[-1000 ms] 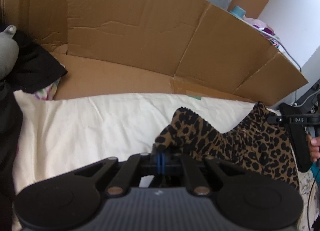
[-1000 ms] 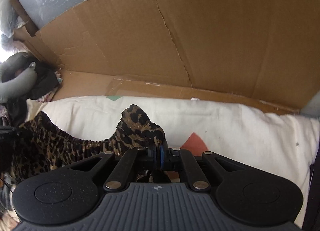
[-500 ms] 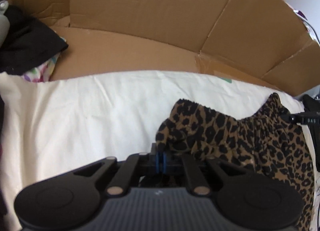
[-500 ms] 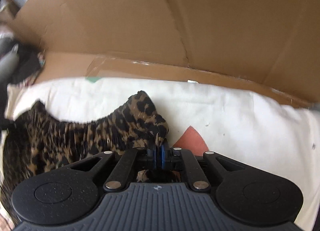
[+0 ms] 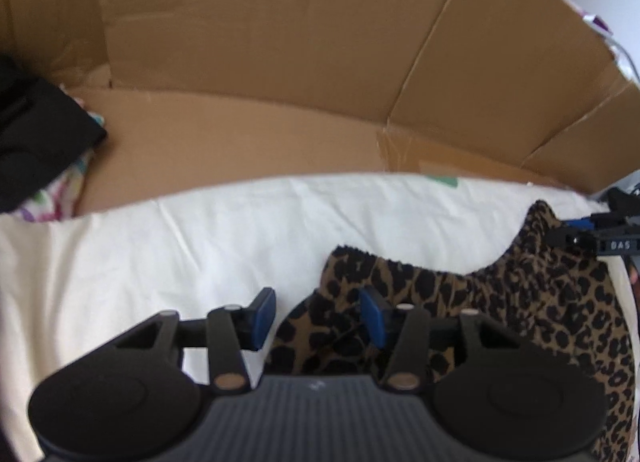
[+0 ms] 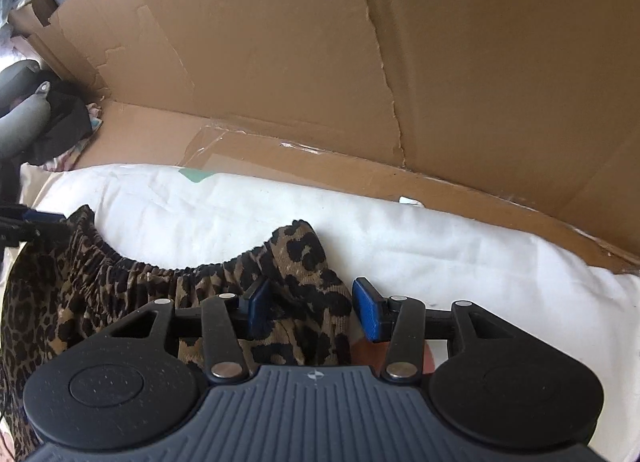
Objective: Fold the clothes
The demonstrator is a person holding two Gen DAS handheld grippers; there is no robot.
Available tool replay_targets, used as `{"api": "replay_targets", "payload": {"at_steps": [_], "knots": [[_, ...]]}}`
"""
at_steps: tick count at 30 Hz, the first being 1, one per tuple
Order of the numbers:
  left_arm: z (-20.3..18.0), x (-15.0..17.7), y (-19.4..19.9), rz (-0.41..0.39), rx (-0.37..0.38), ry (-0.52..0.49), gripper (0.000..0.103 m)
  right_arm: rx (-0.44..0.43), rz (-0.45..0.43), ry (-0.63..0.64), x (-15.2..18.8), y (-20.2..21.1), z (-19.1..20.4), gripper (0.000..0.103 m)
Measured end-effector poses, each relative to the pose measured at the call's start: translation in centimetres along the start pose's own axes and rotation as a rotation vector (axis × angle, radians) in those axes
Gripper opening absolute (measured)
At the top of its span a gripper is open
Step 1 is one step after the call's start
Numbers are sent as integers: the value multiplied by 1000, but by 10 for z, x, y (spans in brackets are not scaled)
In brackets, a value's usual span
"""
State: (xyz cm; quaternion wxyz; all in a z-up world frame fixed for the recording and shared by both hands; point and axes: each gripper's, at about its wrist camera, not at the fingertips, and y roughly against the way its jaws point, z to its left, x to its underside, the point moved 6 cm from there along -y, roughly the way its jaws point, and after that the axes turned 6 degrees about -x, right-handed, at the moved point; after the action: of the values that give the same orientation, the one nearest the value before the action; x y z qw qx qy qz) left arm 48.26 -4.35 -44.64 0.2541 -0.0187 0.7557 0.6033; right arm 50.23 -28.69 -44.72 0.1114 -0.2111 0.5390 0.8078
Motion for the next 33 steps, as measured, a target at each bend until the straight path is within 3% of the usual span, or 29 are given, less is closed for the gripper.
{"api": "replay_targets", "payload": {"at_steps": [3, 6, 7, 9, 14, 18, 22, 24, 28, 32, 33], "knots": [[-7, 8, -5, 37, 30, -27, 40, -1, 9, 31, 0, 3, 3, 51], [-7, 7, -5, 54, 36, -30, 30, -3, 17, 63, 1, 7, 7, 39], [-8, 7, -4, 57, 33, -39, 16, -3, 20, 74, 1, 8, 8, 35], [-11, 5, 2, 46, 26, -71, 12, -4, 26, 95, 1, 10, 10, 10], [-13, -4, 24, -22, 37, -95, 10, -8, 31, 146, 0, 19, 16, 8], [-15, -16, 39, -86, 39, -97, 10, 0, -25, 161, -13, 37, 18, 8], [-15, -36, 48, -158, 23, -76, 10, 64, -100, 190, -32, 50, 21, 8], [-17, -43, 36, -140, -4, -81, 11, 109, -122, 188, -42, 48, 20, 9], [-20, -44, 2, -47, -74, -87, 15, 151, -72, 139, -46, 25, 14, 15], [-13, -39, 4, -51, -92, -53, 25, 147, -75, 90, -45, 23, 7, 20], [-12, -37, 8, -54, -98, -53, 25, 134, -78, 84, -43, 26, 5, 26]]}}
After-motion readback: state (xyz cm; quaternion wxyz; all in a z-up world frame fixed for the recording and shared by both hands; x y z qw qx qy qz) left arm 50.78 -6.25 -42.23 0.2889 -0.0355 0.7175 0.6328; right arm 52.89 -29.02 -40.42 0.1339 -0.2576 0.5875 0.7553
